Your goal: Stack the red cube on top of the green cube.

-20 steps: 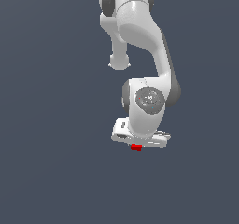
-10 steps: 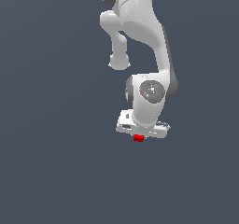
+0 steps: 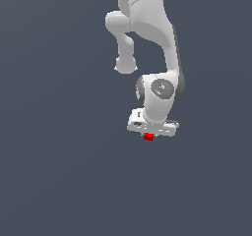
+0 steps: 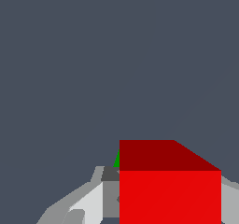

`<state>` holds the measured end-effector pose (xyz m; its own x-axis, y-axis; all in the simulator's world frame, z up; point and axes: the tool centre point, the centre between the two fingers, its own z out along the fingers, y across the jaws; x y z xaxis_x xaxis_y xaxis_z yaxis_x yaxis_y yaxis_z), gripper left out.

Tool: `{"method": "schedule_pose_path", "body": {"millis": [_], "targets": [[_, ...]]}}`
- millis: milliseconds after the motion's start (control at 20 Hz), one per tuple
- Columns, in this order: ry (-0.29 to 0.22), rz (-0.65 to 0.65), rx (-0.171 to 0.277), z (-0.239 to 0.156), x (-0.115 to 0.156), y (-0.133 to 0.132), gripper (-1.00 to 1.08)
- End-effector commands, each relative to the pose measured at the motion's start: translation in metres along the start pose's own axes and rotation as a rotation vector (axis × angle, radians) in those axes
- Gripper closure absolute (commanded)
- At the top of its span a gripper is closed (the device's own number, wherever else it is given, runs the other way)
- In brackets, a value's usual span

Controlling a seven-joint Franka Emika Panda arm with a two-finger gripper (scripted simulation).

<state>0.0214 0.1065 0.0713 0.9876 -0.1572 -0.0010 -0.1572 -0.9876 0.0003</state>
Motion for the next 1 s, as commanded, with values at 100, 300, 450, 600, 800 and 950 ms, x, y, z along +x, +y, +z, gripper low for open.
{"method": "schedule_pose_path", "body": {"millis": [100,300,450,600,800,950], "targets": [[0.001,0.0,0.0,0.006,-0.016,-0.004,1.08],[0.001,0.0,0.0,0.009,-0.024,-0.005,1.08],[0.001,0.0,0.0,0.01,-0.026,-0.006,1.08],[0.001,0.0,0.0,0.01,-0.026,-0.006,-0.92],[0.001,0.0,0.0,0.01,-0.026,-0.006,-0.92],[0.001,0.0,0.0,0.01,-0.026,-0.006,-0.92]]}}
